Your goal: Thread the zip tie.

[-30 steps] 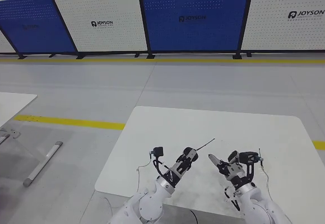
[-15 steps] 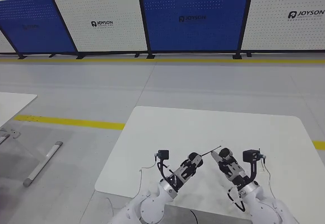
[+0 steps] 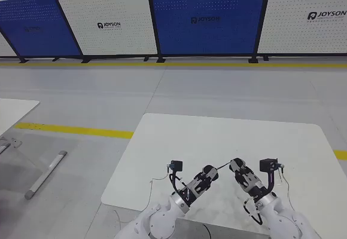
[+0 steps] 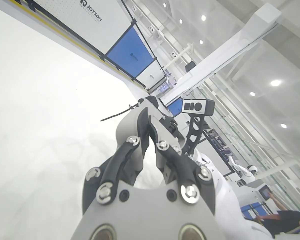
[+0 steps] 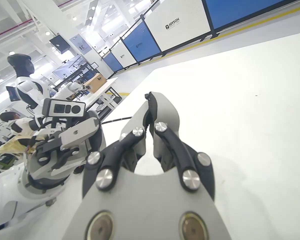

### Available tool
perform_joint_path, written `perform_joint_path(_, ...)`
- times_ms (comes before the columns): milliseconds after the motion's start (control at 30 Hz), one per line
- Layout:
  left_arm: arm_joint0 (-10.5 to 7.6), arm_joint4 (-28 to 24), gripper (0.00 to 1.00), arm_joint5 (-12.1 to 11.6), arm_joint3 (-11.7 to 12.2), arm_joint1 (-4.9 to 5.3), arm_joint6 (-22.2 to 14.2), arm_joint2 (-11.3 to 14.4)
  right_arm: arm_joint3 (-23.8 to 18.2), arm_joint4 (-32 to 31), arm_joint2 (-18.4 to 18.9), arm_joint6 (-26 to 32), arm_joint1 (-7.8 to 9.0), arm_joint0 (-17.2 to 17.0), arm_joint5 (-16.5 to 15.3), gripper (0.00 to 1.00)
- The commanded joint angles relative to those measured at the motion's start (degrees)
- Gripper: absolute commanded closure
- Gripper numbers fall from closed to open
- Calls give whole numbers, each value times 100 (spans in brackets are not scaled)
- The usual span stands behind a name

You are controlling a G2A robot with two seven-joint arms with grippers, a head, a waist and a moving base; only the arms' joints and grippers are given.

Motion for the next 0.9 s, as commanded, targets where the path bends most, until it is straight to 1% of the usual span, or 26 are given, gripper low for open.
perform_joint_path(0, -9, -4, 100, 0, 6, 13, 11, 12, 6, -14, -5, 2, 4, 7, 0, 100)
perform_joint_path(100, -26, -30, 100, 0, 16, 31, 35, 17, 9, -36, -13, -1, 9, 16, 0, 100)
perform_joint_path(167, -24, -137, 100, 0, 25, 33, 123, 5, 7, -54, -19, -21, 13, 18, 0, 100)
perform_joint_path(200, -30, -157, 73, 0, 28, 33, 133, 10, 3, -59, -25, -40, 14, 15, 0, 100)
perform_joint_path(233, -38, -165, 12, 0, 34, 34, 137, 15, -2, -64, -29, -64, 14, 11, 0, 100)
perform_joint_path(267, -38, -194, 0, 0, 46, 33, 181, 12, -15, -61, -39, -118, 13, 1, 0, 100)
perform_joint_path(367, -53, -201, 0, 0, 80, 10, 526, 6, -41, -46, -65, -237, 9, -31, 0, 100)
perform_joint_path(400, -62, -147, 0, 23, 140, -10, 726, 31, -49, -32, -81, -284, 5, -47, 2, 100)
perform_joint_path(433, -79, -117, 0, 85, 177, -27, 841, 60, -55, -38, -96, -318, 2, -58, 13, 100)
perform_joint_path(567, -79, -117, 0, 85, 177, -27, 841, 60, -60, -99, -175, -399, -10, -73, 68, 100)
perform_joint_path(700, -79, -117, 0, 85, 177, -27, 841, 60, -60, -99, -175, -399, -10, -73, 68, 100)
perform_joint_path(767, -105, -50, 0, 154, 205, -27, 771, 60, -59, -86, -173, -412, -12, -78, 91, 100)
perform_joint_path(867, -133, 100, 0, 182, 257, -35, 816, 71, -96, 122, -153, -678, -31, -137, 167, 100)
